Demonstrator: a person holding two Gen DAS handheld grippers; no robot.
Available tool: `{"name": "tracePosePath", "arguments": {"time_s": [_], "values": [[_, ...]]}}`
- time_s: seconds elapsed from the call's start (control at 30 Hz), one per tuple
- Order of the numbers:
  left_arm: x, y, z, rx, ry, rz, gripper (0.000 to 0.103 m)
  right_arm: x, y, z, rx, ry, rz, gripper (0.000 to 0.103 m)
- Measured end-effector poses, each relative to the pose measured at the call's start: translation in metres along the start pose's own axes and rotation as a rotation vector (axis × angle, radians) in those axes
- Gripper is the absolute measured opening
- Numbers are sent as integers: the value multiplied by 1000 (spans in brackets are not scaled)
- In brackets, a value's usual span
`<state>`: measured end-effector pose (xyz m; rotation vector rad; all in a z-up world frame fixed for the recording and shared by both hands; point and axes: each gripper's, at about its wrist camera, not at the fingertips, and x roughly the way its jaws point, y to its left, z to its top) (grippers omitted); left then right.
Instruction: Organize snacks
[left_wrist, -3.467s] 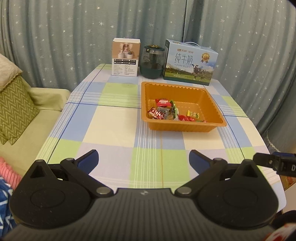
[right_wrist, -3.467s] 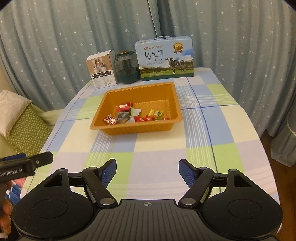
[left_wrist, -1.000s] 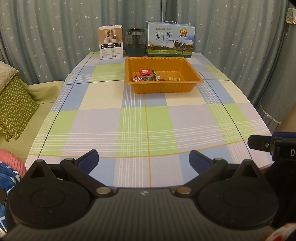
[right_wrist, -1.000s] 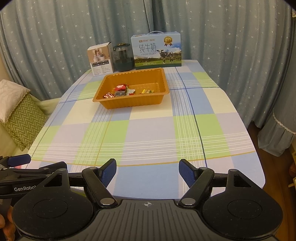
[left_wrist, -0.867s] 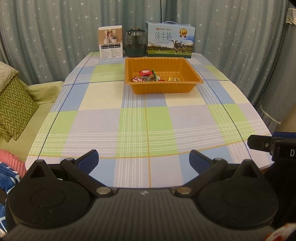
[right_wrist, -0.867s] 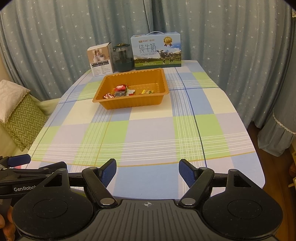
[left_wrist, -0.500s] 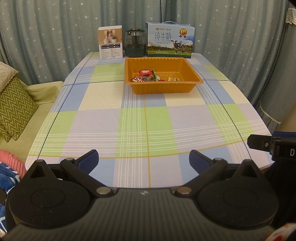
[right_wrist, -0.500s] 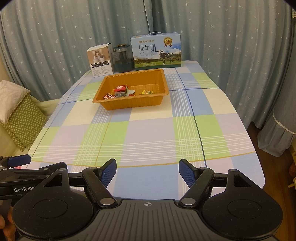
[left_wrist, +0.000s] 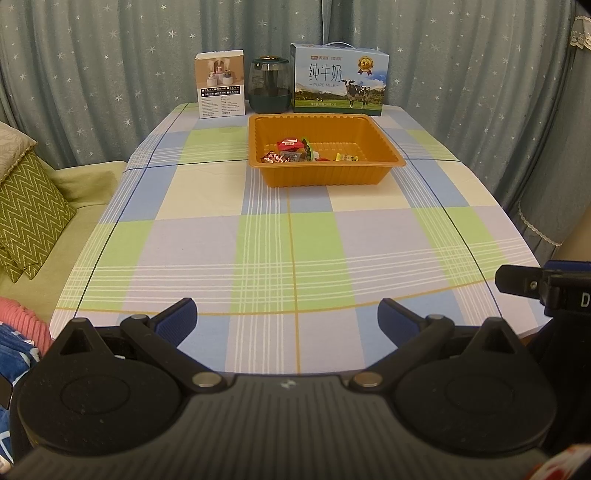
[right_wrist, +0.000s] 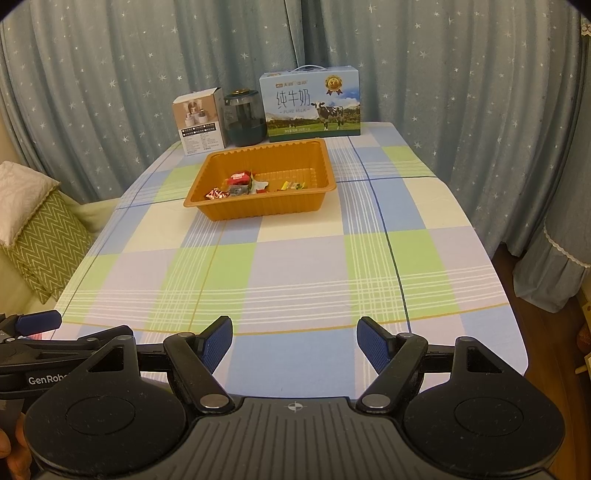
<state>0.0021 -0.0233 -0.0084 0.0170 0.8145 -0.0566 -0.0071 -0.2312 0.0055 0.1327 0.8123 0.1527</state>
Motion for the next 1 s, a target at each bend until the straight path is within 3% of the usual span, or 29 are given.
{"name": "tracePosePath", "arguments": {"time_s": [1.0], "values": [[0,1,-2,-2,-17,-5,103,0,-1,2,0,-3,-2,74]]}}
